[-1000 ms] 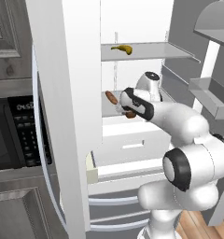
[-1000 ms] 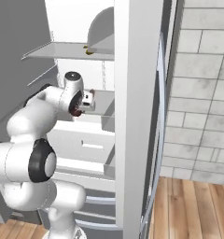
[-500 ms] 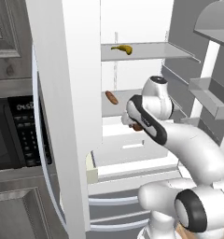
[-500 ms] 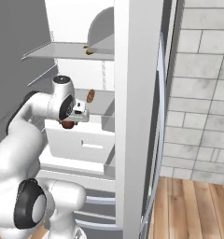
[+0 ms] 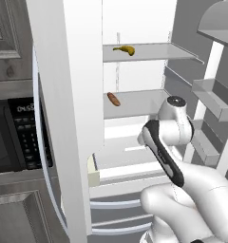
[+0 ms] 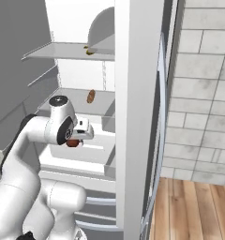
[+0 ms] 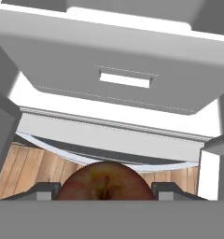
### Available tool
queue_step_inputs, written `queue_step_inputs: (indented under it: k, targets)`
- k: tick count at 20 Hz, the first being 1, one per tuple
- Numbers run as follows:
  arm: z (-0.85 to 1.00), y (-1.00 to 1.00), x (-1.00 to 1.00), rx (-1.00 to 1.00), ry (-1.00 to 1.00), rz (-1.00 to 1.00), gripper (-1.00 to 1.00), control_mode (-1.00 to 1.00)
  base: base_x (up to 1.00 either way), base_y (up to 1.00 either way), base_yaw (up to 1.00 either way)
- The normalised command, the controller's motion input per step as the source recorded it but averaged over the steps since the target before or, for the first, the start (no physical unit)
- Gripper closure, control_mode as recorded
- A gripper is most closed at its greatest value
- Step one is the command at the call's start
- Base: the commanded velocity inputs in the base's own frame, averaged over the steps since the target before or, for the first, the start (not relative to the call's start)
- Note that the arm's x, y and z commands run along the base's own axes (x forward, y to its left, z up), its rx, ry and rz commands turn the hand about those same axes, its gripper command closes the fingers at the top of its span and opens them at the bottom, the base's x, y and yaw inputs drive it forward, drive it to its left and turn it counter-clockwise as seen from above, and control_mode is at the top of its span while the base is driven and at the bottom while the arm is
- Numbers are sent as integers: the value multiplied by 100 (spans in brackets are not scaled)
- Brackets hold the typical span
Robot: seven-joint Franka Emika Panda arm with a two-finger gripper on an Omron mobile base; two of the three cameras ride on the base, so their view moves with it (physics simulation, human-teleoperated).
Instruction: Pick up the apple and banana from the fridge and place one fruit on each plate on the dining counter.
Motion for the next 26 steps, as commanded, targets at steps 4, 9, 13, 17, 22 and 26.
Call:
queue_step_inputs:
  k: [4,9,13,17,22,26]
  targets:
    - [0,-9,-13,0,0,0,100,-100,0,0,0]
    - [0,0,-3,0,0,0,100,100,-13,0,0]
    - [0,0,0,0,0,0,100,100,-51,0,9]
    - [0,0,0,0,0,0,100,100,-32,1,23]
    - [0,0,0,0,0,0,100,100,-42,4,40]
    - [0,0,0,0,0,0,100,100,-49,1,53]
